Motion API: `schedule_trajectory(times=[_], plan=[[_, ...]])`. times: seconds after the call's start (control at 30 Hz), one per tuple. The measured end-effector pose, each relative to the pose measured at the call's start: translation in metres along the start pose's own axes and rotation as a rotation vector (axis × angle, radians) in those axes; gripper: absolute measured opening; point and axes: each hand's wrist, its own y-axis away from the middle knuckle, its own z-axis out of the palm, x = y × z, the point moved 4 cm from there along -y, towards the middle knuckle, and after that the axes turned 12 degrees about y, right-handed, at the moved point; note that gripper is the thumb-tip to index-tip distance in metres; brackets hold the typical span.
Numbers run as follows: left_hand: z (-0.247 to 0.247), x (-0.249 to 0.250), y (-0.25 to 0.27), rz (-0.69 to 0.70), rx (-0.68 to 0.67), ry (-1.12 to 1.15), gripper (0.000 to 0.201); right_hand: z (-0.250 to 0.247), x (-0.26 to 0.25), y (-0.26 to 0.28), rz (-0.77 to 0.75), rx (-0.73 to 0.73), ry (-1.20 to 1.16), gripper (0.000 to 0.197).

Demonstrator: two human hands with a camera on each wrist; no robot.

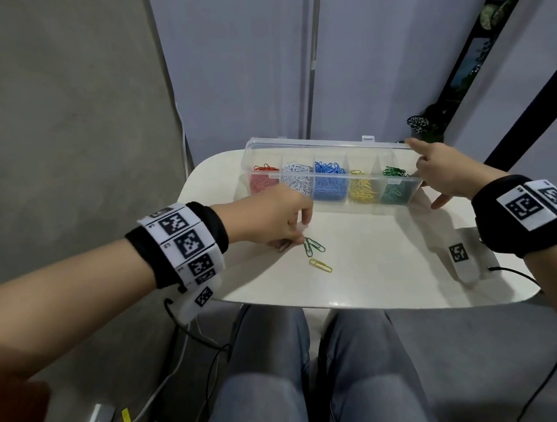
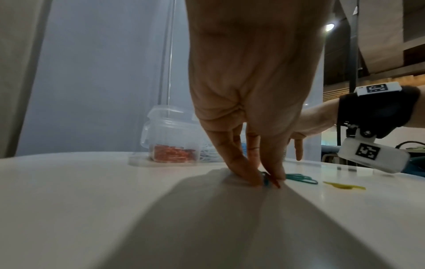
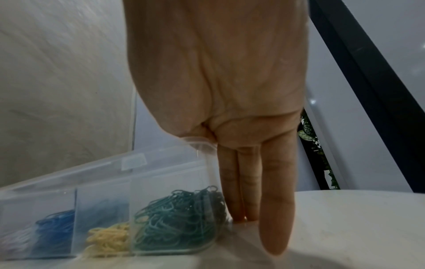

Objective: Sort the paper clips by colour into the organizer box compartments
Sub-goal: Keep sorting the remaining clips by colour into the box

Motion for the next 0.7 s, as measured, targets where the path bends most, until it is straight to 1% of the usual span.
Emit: schedule_trajectory(times=[0.07,0.17,0.23,0.27,0.3,0.33,0.37,0.4,0.43,0.47,0.5,0.57,0.6,0.63,0.7], plan=[[-0.004,-0.003,-0.002,-0.039,0.037,0.067,0.022,0.001,-0.001,0.001,-0.001,0.0,0.011,0.065],[-0.01,-0.009,0.004,-0.074,0.045,0.203,0.015,-0.001,-0.001,0.001,0.018,-0.012,-0.012,0.063],[-0.013,-0.011,0.011,-0.076,0.04,0.205,0.017,-0.007,-0.001,0.003,0.055,-0.033,0.008,0.057],[-0.015,-0.012,0.015,-0.087,0.029,0.193,0.018,-0.013,-0.003,0.004,0.055,-0.001,0.086,0.051],[-0.015,-0.014,0.018,-0.101,0.02,0.179,0.021,-0.021,-0.006,0.006,0.044,0.083,0.184,0.043],[-0.015,-0.016,0.02,-0.114,0.014,0.163,0.024,-0.029,-0.012,0.01,0.012,0.21,0.261,0.036],[-0.015,-0.018,0.021,-0.124,0.014,0.148,0.027,-0.035,-0.021,0.017,-0.048,0.342,0.277,0.03],[-0.013,-0.019,0.022,-0.133,0.015,0.138,0.03,-0.036,-0.033,0.028,-0.123,0.435,0.225,0.025],[-0.012,-0.02,0.022,-0.142,0.014,0.13,0.033,-0.033,-0.049,0.042,-0.2,0.461,0.151,0.02],[-0.011,-0.021,0.022,-0.155,0.012,0.12,0.034,-0.024,-0.067,0.055,-0.271,0.409,0.086,0.015],[-0.01,-0.02,0.021,-0.163,0.012,0.109,0.035,-0.01,-0.084,0.068,-0.331,0.286,0.046,0.012],[-0.009,-0.018,0.02,-0.171,0.006,0.079,0.036,0.024,-0.108,0.087,-0.402,0.012,0.049,0.017],[-0.01,-0.016,0.02,-0.172,0.001,0.067,0.037,0.038,-0.115,0.091,-0.416,-0.06,0.096,0.022],[-0.011,-0.015,0.02,-0.175,-0.006,0.057,0.037,0.05,-0.119,0.091,-0.429,-0.084,0.188,0.026],[-0.013,-0.014,0.022,-0.186,-0.024,0.05,0.037,0.068,-0.124,0.086,-0.44,-0.082,0.389,0.037]])
